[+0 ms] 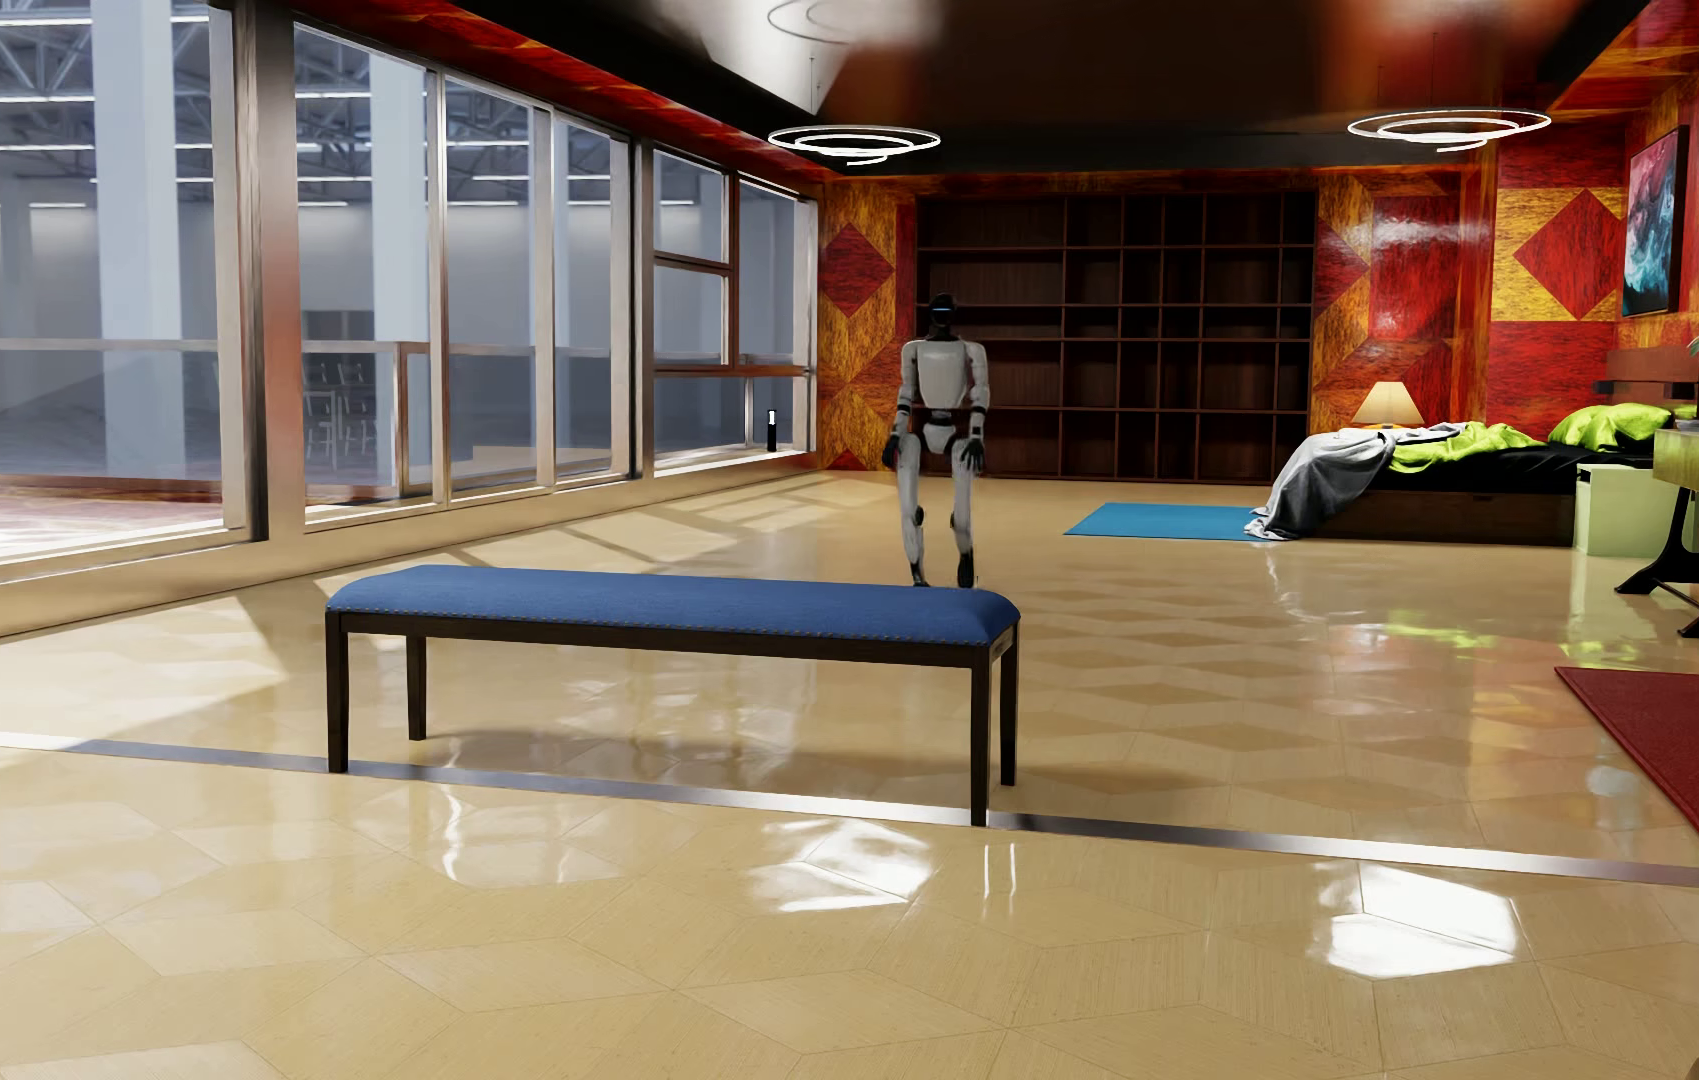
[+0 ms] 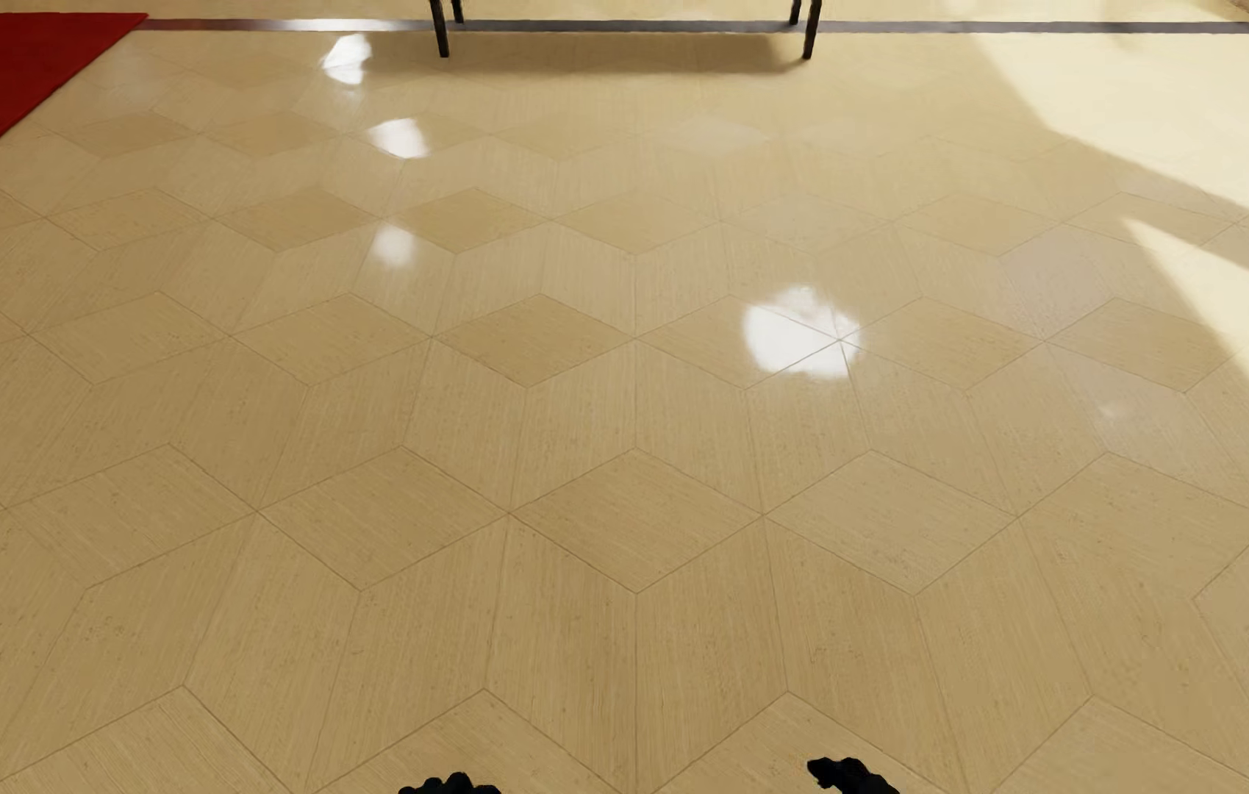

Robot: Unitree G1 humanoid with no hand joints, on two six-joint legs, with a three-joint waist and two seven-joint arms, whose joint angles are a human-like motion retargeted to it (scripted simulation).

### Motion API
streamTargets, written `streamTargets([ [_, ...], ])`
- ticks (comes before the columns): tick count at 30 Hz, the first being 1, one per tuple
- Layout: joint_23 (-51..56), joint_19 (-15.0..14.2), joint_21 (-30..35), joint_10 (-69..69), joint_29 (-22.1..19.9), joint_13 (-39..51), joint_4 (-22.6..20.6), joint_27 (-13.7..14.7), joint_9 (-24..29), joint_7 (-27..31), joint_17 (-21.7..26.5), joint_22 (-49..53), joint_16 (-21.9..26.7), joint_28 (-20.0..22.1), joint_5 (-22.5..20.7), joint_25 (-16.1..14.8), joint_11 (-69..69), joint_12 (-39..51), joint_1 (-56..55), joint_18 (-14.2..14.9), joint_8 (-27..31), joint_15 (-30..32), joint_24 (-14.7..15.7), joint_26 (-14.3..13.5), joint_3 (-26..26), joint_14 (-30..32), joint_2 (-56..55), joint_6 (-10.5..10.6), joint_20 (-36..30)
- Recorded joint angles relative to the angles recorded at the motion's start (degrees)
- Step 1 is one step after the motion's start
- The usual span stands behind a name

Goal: Approach the bench

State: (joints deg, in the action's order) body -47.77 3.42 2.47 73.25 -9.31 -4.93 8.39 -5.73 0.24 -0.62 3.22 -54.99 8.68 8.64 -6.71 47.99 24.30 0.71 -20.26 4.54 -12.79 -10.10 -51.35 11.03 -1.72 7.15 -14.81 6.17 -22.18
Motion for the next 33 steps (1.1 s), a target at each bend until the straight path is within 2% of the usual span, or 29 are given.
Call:
streamTargets([
  [2,-0.39,-0.13,0.12,-3.51,-1.58,2.79,-1.45,1.02,0.69,1.30,0.35,3.52,0.09,1.51,-0.96,0.08,0.85,-4.02,-7.09,-1.08,0.07,-4.05,6.94,-1.55,1.20,-9.01,4.40,0.44,5.03],
  [3,-0.24,-0.31,0.45,-9.06,-1.62,3.80,-2.51,1.49,0.90,1.63,0.70,4.73,0.54,0.94,-1.13,0.06,0.68,-5.35,-9.54,-3.05,0.36,-5.73,8.61,-2.28,1.96,-11.97,6.75,0.45,5.83],
  [5,0.58,-0.87,2.33,-26.77,-1.14,5.42,-4.41,1.98,0.96,2.02,1.75,6.22,1.00,0.24,-1.04,0.09,-1.04,-7.02,-11.91,-3.53,1.11,-8.19,8.19,-2.52,3.59,-13.17,11.53,0.15,5.31],
  [6,0.83,-1.17,3.31,-37.85,-0.79,6.11,-5.70,2.06,0.84,2.72,2.37,6.69,0.94,0.10,-0.89,0.17,-2.84,-7.89,-11.80,-4.22,1.55,-8.87,7.83,-2.52,4.39,-10.09,14.14,-0.14,5.44],
  [8,1.19,-1.67,4.82,-59.00,-0.10,7.01,-7.28,1.89,0.49,3.43,3.06,6.96,-0.08,0.86,-0.74,-0.01,-6.54,-9.83,-10.11,-2.49,2.64,-9.67,8.27,-1.86,5.60,-6.44,19.17,-0.88,7.42],
  [9,1.35,-1.90,5.28,-63.03,-0.09,7.07,-7.58,1.70,0.43,3.50,2.97,6.53,-0.48,2.43,-0.88,-0.22,-6.67,-10.63,-10.23,-0.85,3.08,-9.98,8.07,-1.00,5.93,-6.07,21.00,-1.22,8.19],
  [10,1.53,-2.19,5.49,-61.30,-0.32,6.71,-7.93,1.45,0.40,3.27,2.83,5.28,-0.86,4.40,-0.96,-0.45,-5.93,-11.08,-11.01,-1.26,3.44,-10.16,7.13,0.08,6.12,-5.74,22.81,-1.51,8.17],
  [12,1.46,-3.15,5.51,-53.68,-0.54,4.58,-9.32,0.81,0.12,3.07,2.75,0.57,-2.15,6.21,-0.01,-0.90,-3.63,-11.26,-11.42,-4.61,4.41,-8.42,4.93,1.97,6.32,-0.34,26.05,-2.47,7.46],
  [14,-0.12,-3.16,4.88,-49.94,0.18,1.35,-11.44,-0.95,-0.34,1.89,2.80,-3.83,-4.22,5.39,2.91,-1.21,2.48,-10.88,-8.80,-5.09,5.22,-0.62,4.64,3.23,6.36,-0.38,26.87,-4.39,8.76],
  [16,-3.00,-8.12,6.17,-49.65,4.07,-0.86,-13.48,-2.87,-0.48,-0.89,3.62,-4.75,-6.17,4.88,8.35,-0.06,18.41,-10.40,-4.59,-6.01,5.72,12.56,5.15,2.41,6.32,-4.19,20.93,-6.60,10.79],
  [18,-3.57,-13.38,10.72,-50.53,10.55,-1.69,-15.88,-1.40,-0.19,-3.73,6.67,-2.82,-7.28,4.98,15.67,3.19,36.55,-9.19,-0.43,-6.60,6.21,24.72,4.69,-0.83,5.82,-7.50,10.76,-8.81,10.92],
  [19,-2.18,-12.37,11.98,-50.80,12.07,-2.42,-17.21,-0.01,0.06,-4.50,8.27,-1.79,-7.32,4.87,17.58,4.11,43.09,-7.78,1.59,-7.12,7.29,22.22,4.01,-2.38,5.37,-9.19,5.53,-9.87,10.03],
  [20,-0.26,-11.83,11.66,-50.57,11.14,-3.66,-18.45,0.23,0.37,-4.93,8.77,-1.80,-7.10,4.89,18.34,3.81,47.58,-5.75,3.46,-7.58,8.46,17.76,2.91,-3.88,4.94,-10.94,0.37,-10.71,8.84],
  [21,1.67,-11.36,9.70,-50.03,8.63,-5.19,-19.48,-0.13,0.65,-4.99,8.72,-2.06,-6.79,4.71,19.04,2.14,49.16,-3.27,5.32,-7.96,9.08,14.78,1.68,-4.62,4.51,-12.82,-3.98,-11.34,7.65],
  [22,3.48,-10.28,6.99,-49.36,5.58,-6.87,-20.31,-0.89,0.86,-4.72,8.09,-2.22,-6.75,4.42,19.28,-0.05,47.97,-0.53,7.17,-8.23,9.43,9.93,0.82,-4.54,4.00,-14.75,-7.61,-11.79,6.96],
  [24,5.47,-8.10,2.85,-49.16,1.63,-8.65,-21.11,-2.51,0.97,-3.34,6.47,-1.66,-6.75,4.81,17.82,-3.58,38.27,3.92,11.19,-8.48,10.16,3.10,1.09,-4.40,2.70,-17.91,-13.12,-12.06,7.42],
  [26,5.84,-6.25,2.07,-50.59,1.49,-8.62,-21.01,-3.27,0.67,-1.59,5.80,0.21,-6.74,5.34,15.93,-4.10,21.35,7.43,15.29,-8.43,9.83,1.86,2.38,-5.11,1.34,-19.99,-15.68,-11.70,7.88],
  [28,5.67,-7.60,2.31,-53.26,2.93,-7.99,-20.63,-3.34,0.19,-0.09,5.53,2.91,-6.28,5.72,13.81,-3.25,1.98,9.64,19.63,-8.31,8.74,5.66,2.87,-6.85,0.28,-21.06,-16.02,-11.17,6.20],
  [29,5.64,-10.34,2.11,-54.33,3.63,-7.76,-20.43,-3.41,-0.03,0.59,5.26,4.29,-5.66,6.17,12.63,-2.86,-7.14,10.30,21.66,-8.29,8.62,6.99,1.99,-7.95,-0.13,-21.49,-15.60,-10.91,3.98],
  [30,5.68,-12.67,1.66,-54.25,4.21,-7.69,-20.47,-3.56,-0.17,1.19,5.04,5.46,-5.05,6.91,11.79,-2.51,-12.20,10.57,23.42,-8.30,8.80,6.64,0.71,-9.00,-0.50,-22.37,-15.69,-10.67,1.33],
  [31,5.60,-13.48,1.29,-53.87,4.80,-7.59,-20.27,-3.69,-0.31,1.60,4.62,6.24,-4.42,7.77,10.84,-2.15,-13.28,10.26,25.15,-8.07,8.94,8.23,-0.19,-9.71,-0.85,-22.95,-15.92,-10.43,-0.91],
  [32,5.30,-9.22,1.10,-53.29,5.42,-7.44,-19.77,-3.80,-0.49,1.86,4.01,6.48,-3.90,8.73,9.52,-1.74,-10.32,9.38,27.30,-7.78,9.46,11.44,-0.38,-9.87,-1.23,-22.81,-16.47,-10.07,-2.33],
  [33,4.85,-6.52,0.91,-52.48,5.88,-7.38,-19.13,-3.92,-0.75,2.08,3.44,5.98,-3.67,9.96,8.45,-1.26,-6.03,8.06,29.26,-7.50,9.69,14.02,-0.20,-9.31,-1.57,-21.95,-16.73,-9.57,-3.01],
])
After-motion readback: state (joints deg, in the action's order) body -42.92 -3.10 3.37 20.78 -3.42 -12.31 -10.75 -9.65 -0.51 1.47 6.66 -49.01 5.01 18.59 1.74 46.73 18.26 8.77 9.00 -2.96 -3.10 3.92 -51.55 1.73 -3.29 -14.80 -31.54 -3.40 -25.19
